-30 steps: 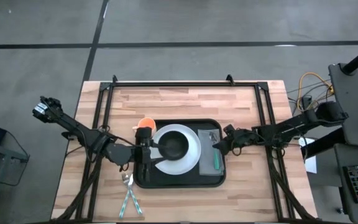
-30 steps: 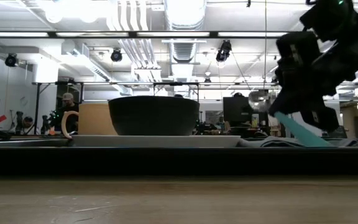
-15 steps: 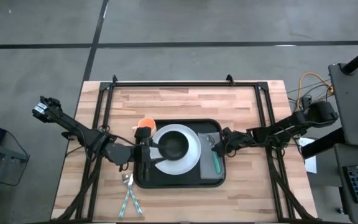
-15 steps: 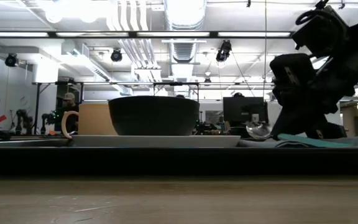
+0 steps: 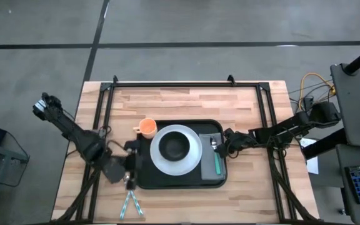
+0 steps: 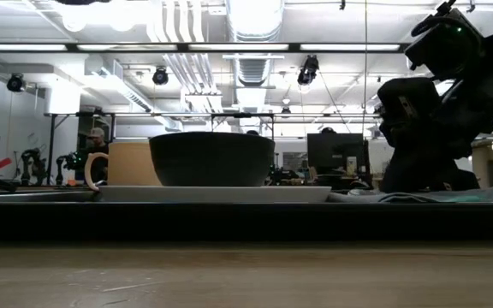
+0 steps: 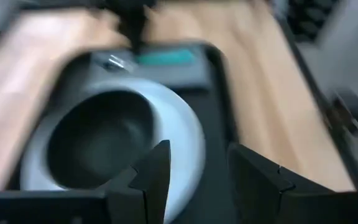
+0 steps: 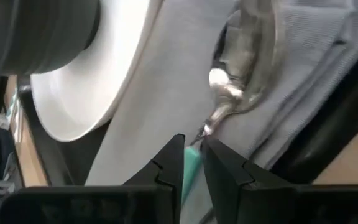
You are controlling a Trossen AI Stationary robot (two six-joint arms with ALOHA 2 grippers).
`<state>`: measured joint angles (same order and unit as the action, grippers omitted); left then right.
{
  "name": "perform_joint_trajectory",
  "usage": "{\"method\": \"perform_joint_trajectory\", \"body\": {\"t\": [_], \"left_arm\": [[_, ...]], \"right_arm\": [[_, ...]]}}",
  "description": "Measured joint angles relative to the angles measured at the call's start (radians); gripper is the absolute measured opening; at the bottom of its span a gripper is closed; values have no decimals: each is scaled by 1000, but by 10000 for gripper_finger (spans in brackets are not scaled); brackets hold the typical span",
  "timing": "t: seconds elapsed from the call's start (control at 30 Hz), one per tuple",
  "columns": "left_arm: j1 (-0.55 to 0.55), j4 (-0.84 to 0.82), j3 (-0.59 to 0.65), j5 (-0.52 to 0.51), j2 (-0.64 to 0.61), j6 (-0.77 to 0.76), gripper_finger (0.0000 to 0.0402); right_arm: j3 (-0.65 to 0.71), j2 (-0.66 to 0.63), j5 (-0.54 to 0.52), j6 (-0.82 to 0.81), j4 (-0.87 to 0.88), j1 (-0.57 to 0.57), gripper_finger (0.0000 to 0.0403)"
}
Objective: Set up tray
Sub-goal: Put the green spoon on the gray napkin on the black serving tray, then put the white patterned knife beside the green spoon on the gray napkin on the black serving tray
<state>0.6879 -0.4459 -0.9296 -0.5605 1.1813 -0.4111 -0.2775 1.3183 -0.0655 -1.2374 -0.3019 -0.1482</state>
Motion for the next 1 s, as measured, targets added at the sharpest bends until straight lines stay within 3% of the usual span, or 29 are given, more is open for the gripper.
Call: {"method": "perform_joint_trajectory", "body": {"t": [0.1,0.23,0.33,0.4,0.73,0.87,1.0], "left_arm": [[62,57,87,73,-24,-34,140],[139,284,245,157,-71,-44,140],[195,434,337,160,-75,-62,140],[232,451,365,129,-52,-120,140],[429,328,348,-111,117,-832,139],[480,211,258,-155,209,-1069,128],[492,-25,101,-141,322,-1279,111]], "right_arm": [[-1,-20,15,30,-7,-1,59],[-1,-72,18,88,-24,-5,74],[-19,-133,14,156,-27,-7,83],[-33,-172,13,186,-27,-17,88],[-62,-295,13,212,76,-64,129],[-62,-332,13,234,114,-64,144],[-62,-368,14,280,112,-64,153]]}}
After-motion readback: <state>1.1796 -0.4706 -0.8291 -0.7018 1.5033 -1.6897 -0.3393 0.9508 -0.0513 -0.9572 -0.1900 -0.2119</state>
